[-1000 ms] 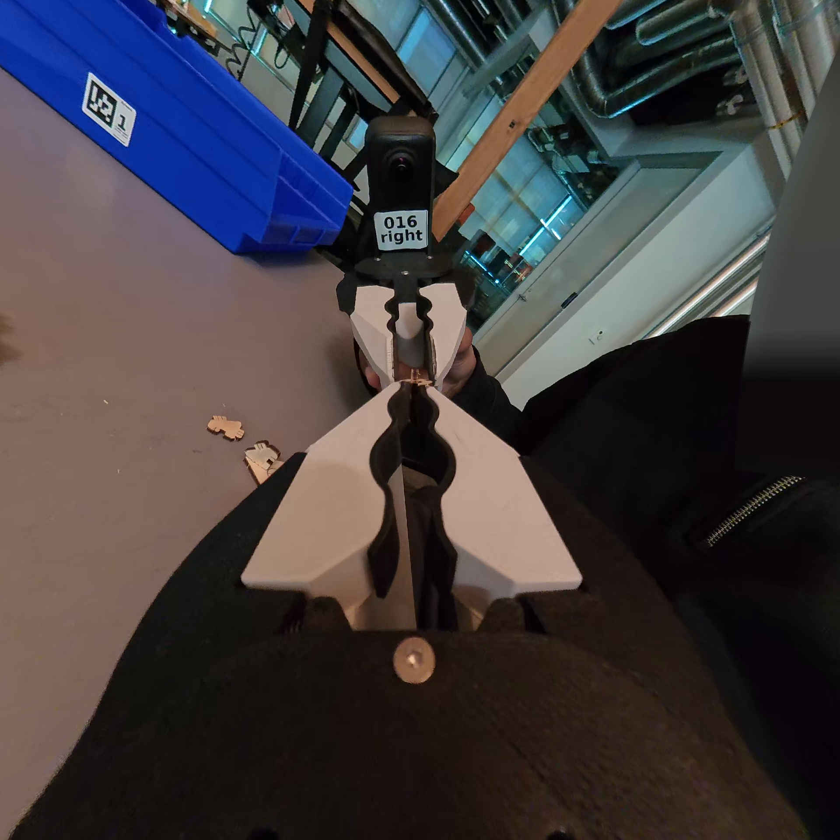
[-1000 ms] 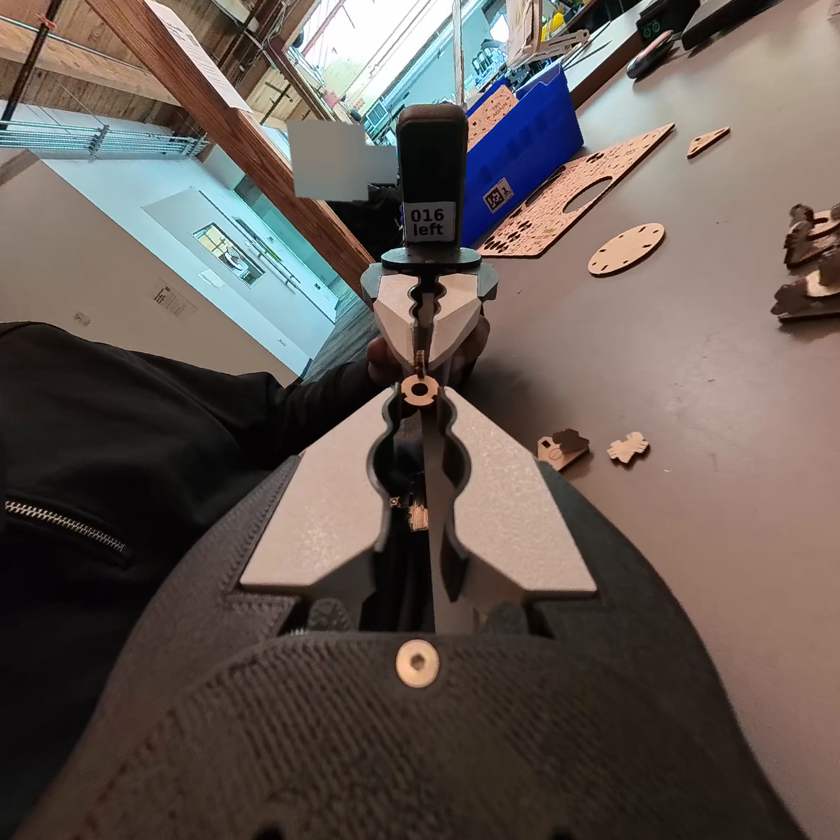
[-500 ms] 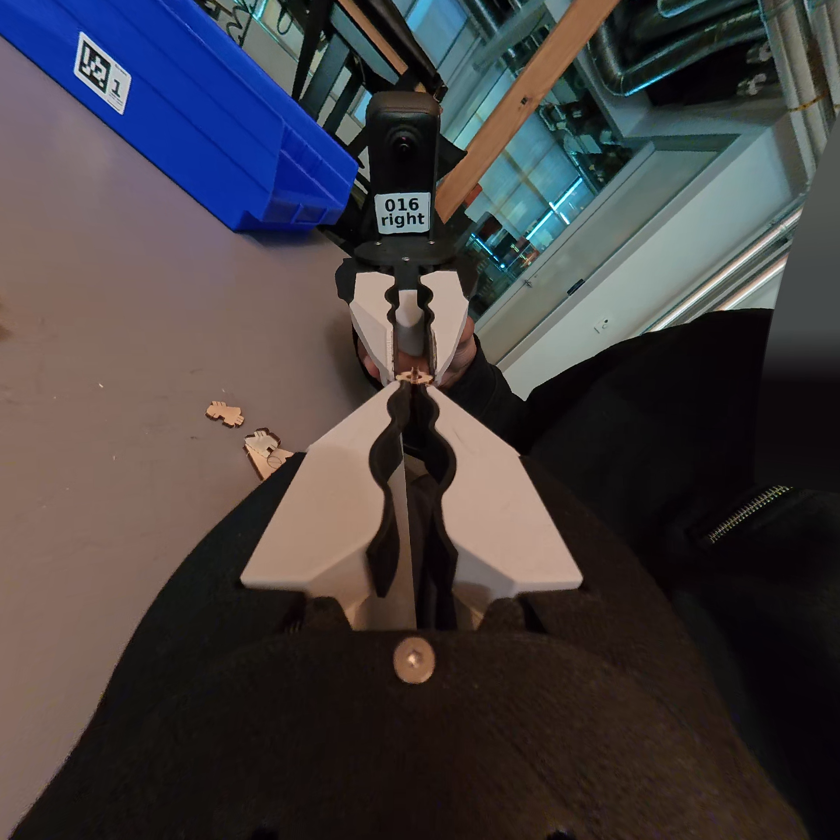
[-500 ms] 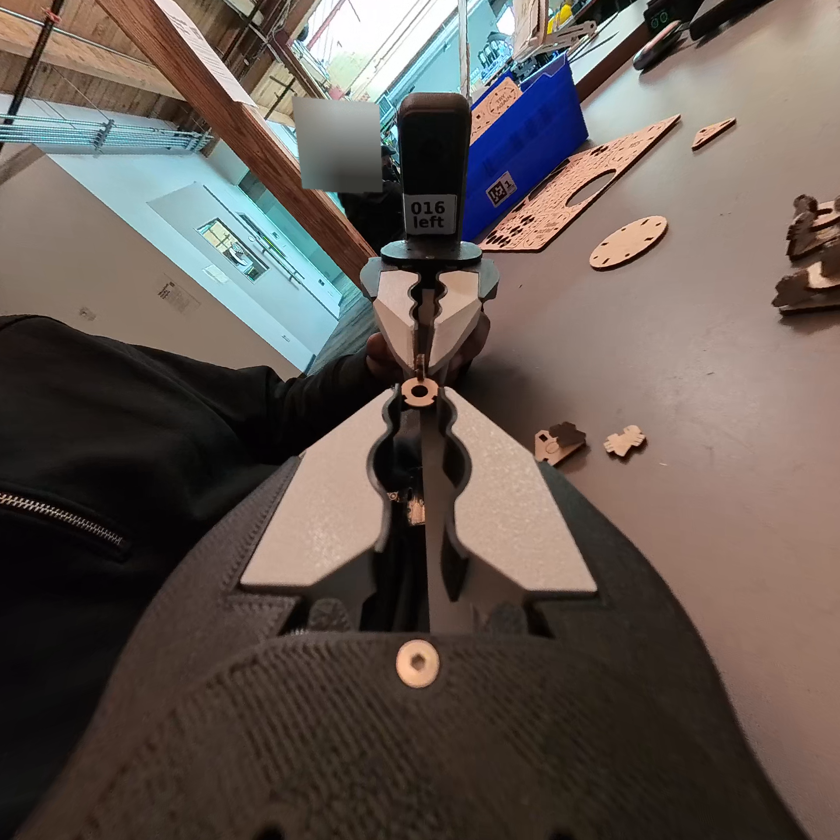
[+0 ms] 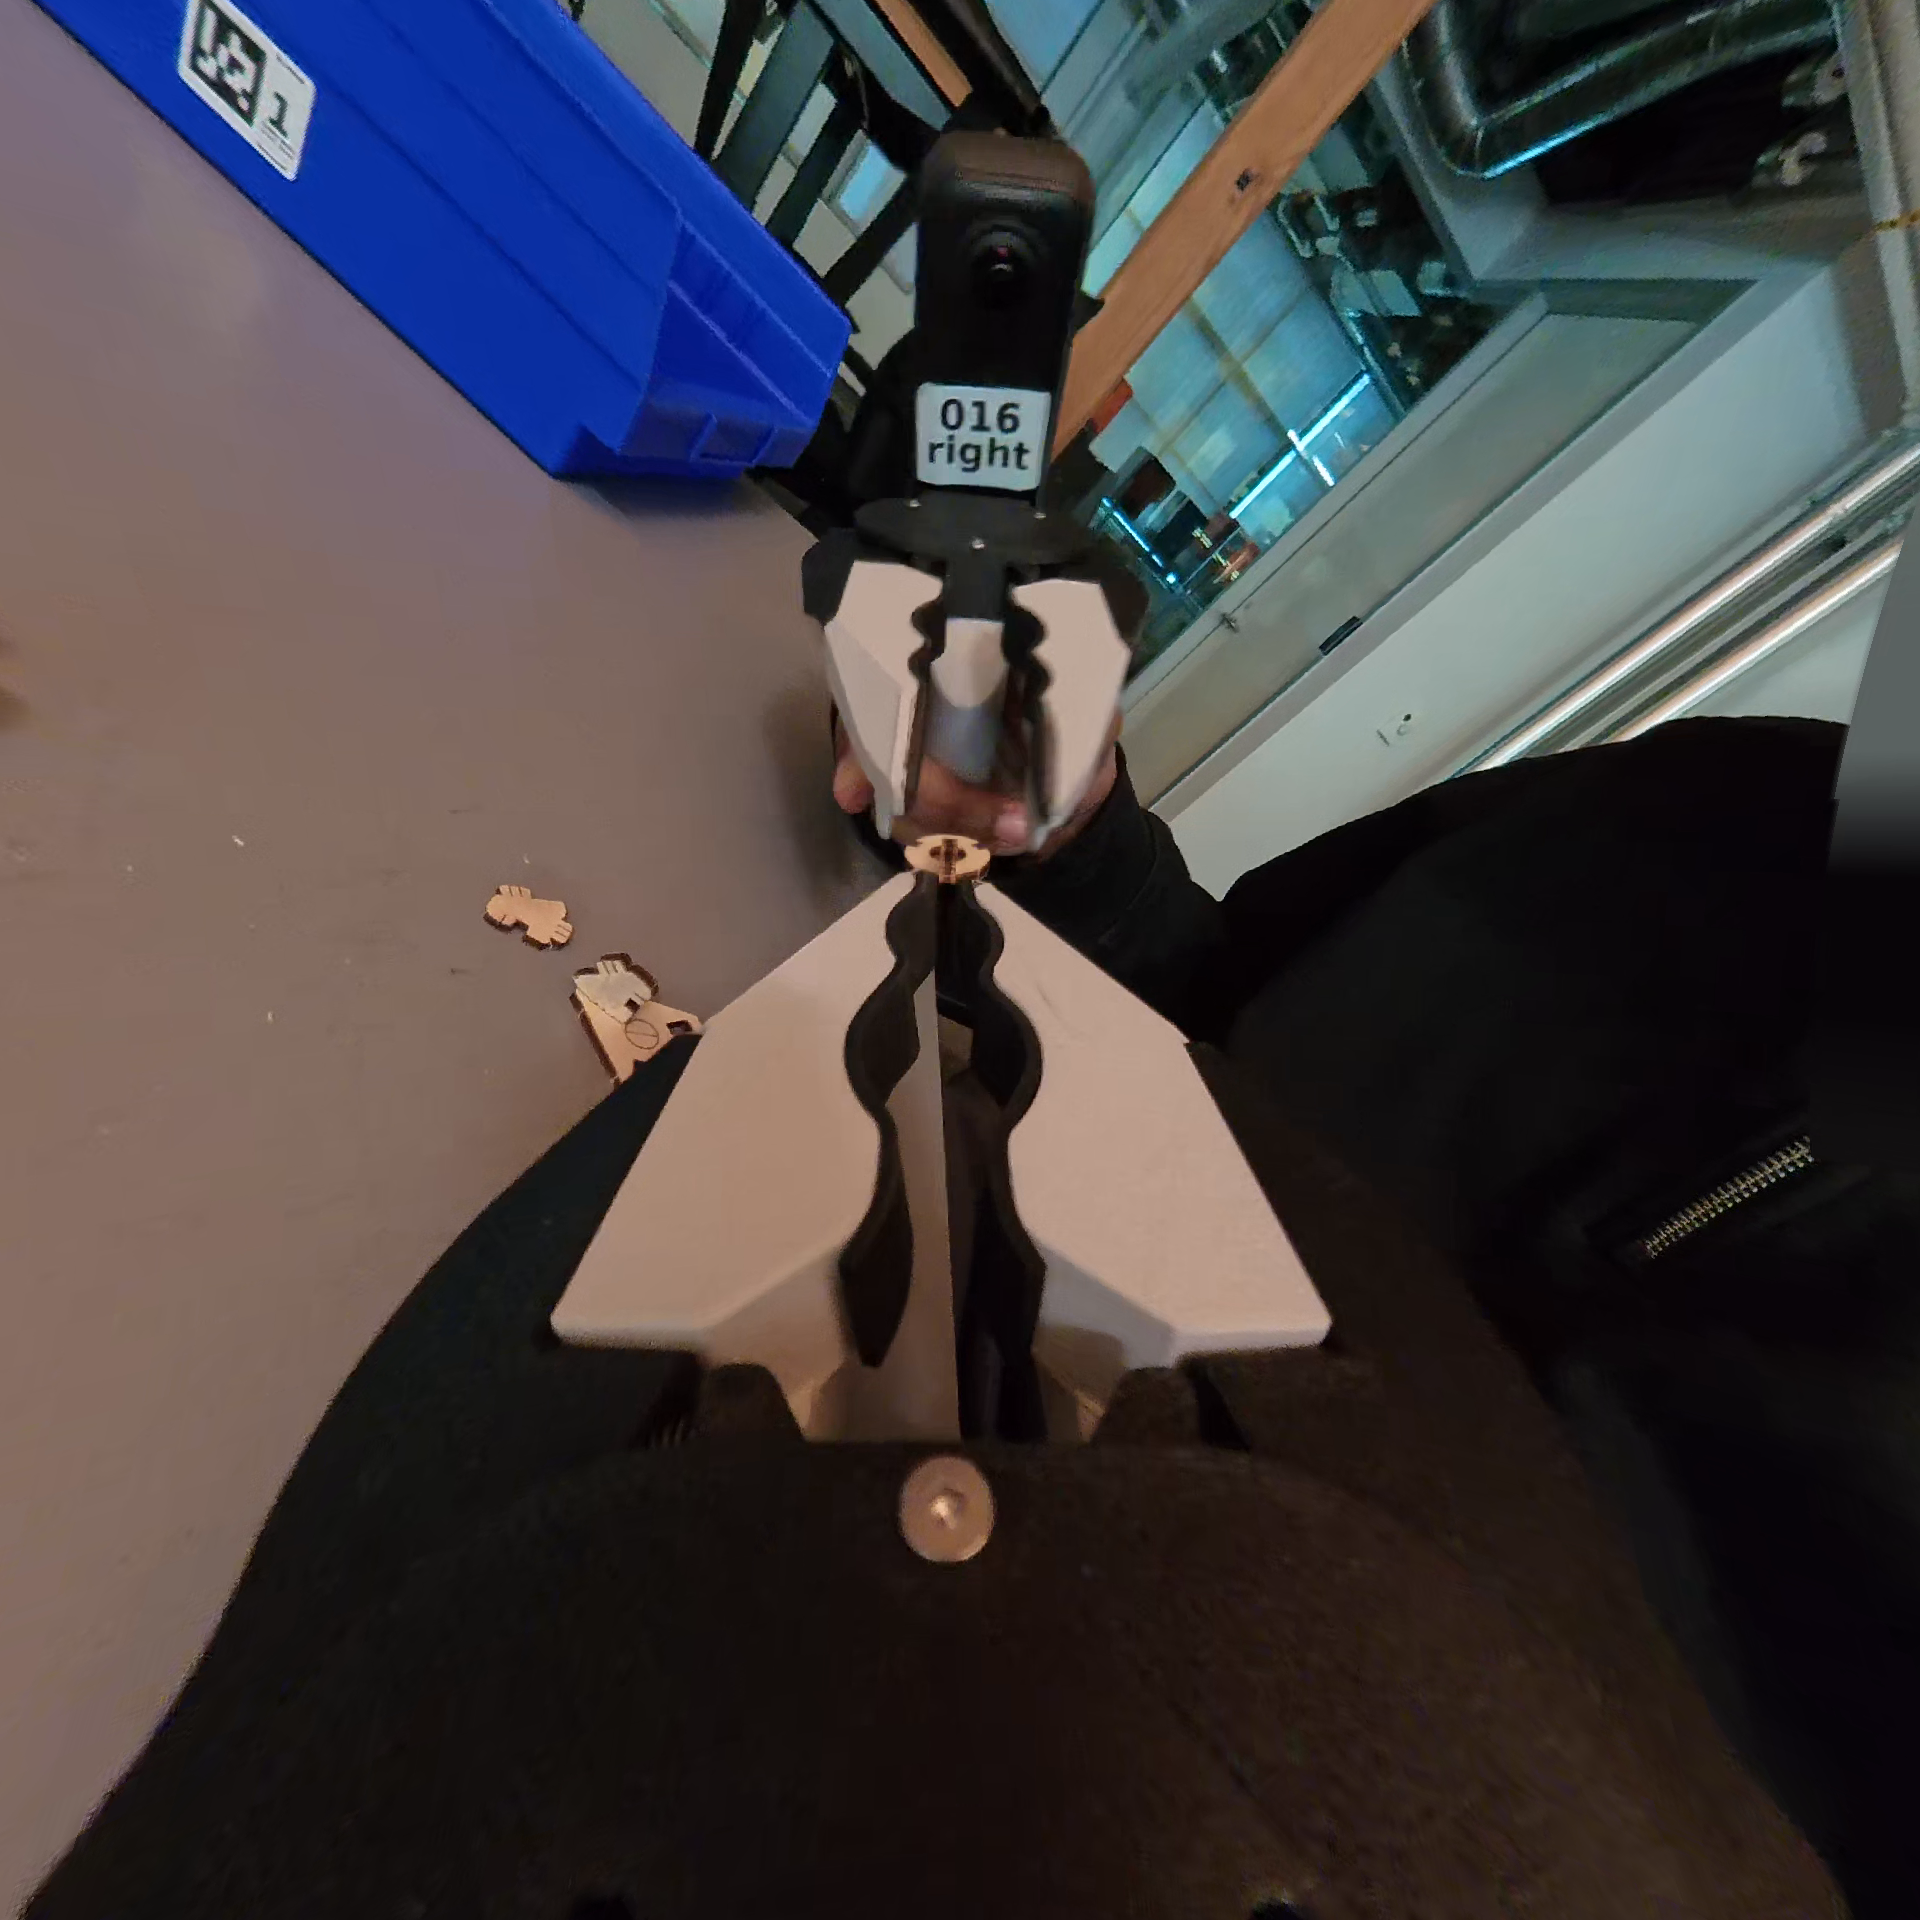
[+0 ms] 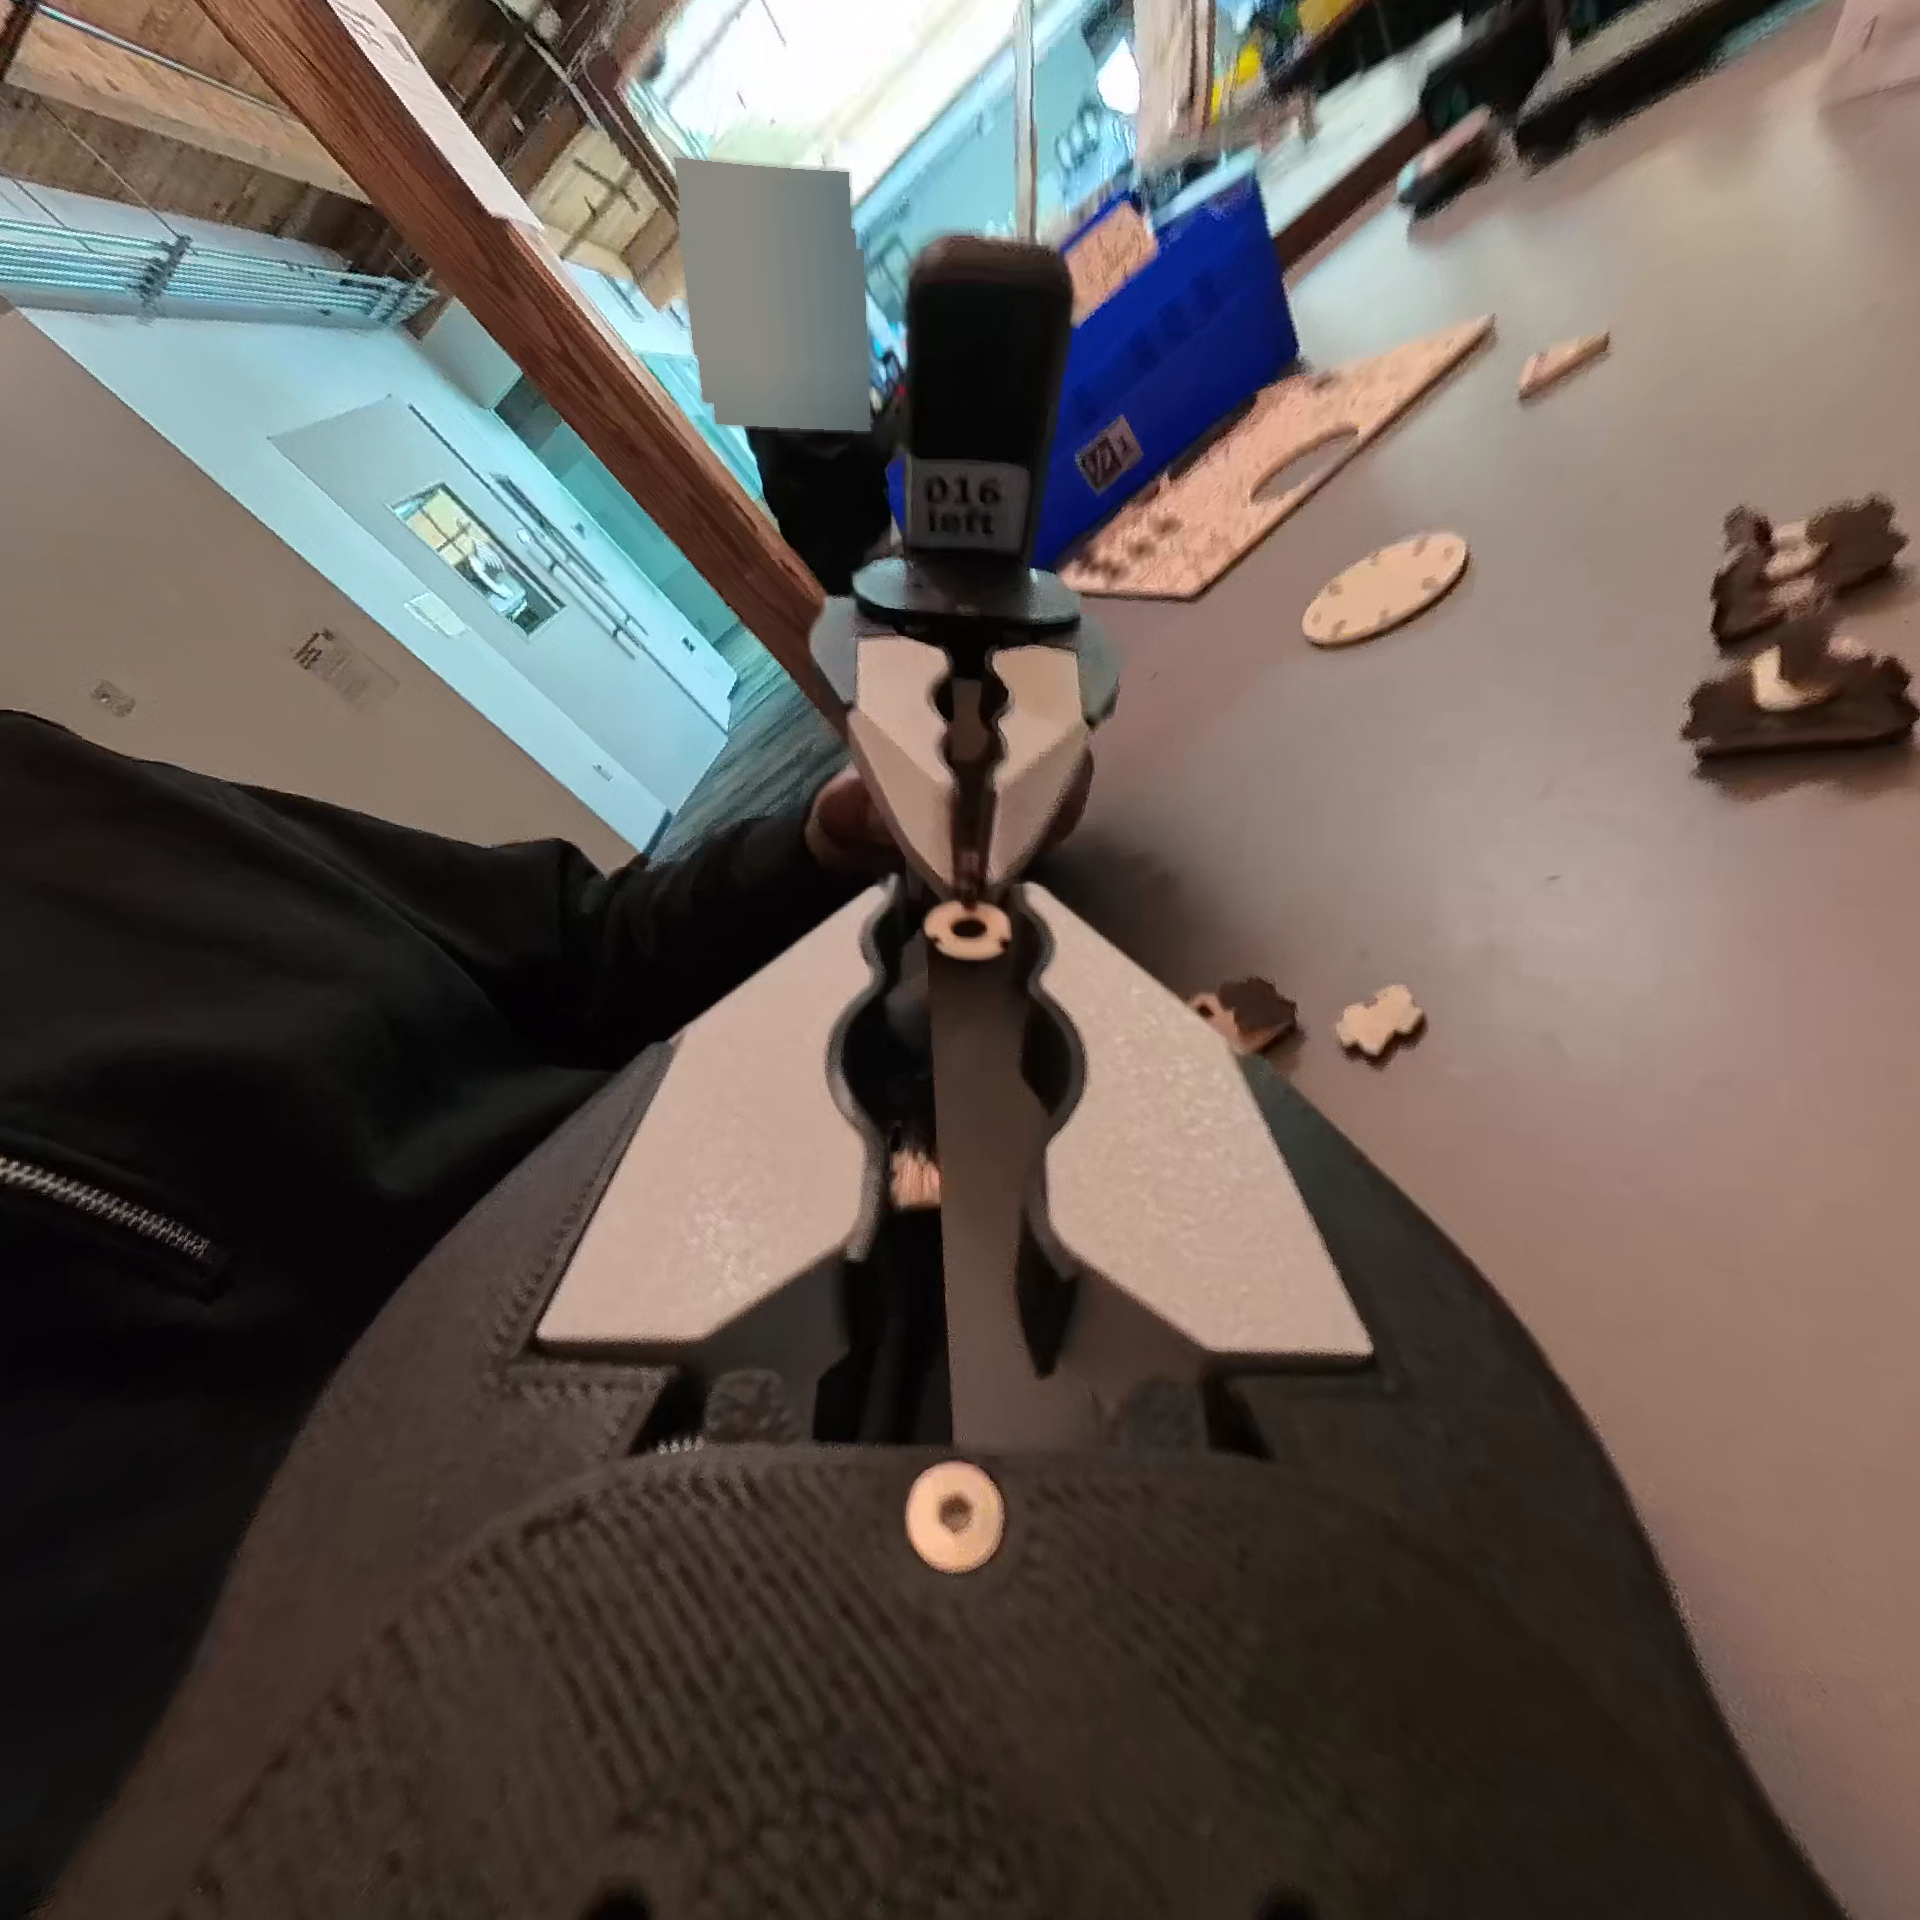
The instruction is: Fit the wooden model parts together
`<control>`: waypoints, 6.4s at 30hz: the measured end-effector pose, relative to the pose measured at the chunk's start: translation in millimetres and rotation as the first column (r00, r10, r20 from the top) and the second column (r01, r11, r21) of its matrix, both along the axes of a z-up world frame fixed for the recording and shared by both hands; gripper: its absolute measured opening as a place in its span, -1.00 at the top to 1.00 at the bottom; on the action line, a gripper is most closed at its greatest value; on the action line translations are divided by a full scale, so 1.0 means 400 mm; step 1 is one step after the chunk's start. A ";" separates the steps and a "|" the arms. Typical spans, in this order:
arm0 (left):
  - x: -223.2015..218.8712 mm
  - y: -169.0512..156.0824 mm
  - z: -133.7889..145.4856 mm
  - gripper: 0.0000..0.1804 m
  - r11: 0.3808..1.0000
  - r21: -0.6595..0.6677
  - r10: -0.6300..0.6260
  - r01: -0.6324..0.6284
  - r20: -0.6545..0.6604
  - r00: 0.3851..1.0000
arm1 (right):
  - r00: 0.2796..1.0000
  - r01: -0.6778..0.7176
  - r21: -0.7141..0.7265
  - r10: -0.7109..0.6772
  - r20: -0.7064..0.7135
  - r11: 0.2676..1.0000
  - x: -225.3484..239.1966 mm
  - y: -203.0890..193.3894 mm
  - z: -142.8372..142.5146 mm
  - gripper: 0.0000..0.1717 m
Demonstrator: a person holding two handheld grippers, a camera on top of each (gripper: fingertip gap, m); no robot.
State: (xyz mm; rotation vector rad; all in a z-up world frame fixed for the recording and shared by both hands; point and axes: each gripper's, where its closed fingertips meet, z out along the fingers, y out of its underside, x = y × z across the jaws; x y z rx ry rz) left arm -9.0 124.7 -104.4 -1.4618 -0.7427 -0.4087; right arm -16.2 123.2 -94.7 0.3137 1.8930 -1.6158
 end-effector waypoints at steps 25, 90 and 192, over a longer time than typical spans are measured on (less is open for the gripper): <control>0.017 -0.002 0.011 0.99 0.991 0.103 -0.099 0.090 0.082 0.992 | 0.177 0.140 -0.174 -0.197 -0.964 0.975 0.041 0.001 -0.013 0.99; 0.005 -0.006 0.001 0.98 0.995 0.083 -0.063 0.054 0.103 0.993 | 0.236 0.168 -0.069 -0.108 -0.966 0.983 0.026 0.010 -0.050 0.84; -0.103 -0.192 0.045 1.00 0.913 0.183 0.366 -0.364 0.025 0.930 | 0.672 0.127 0.247 0.100 -0.734 0.961 -0.090 -0.177 -0.106 0.83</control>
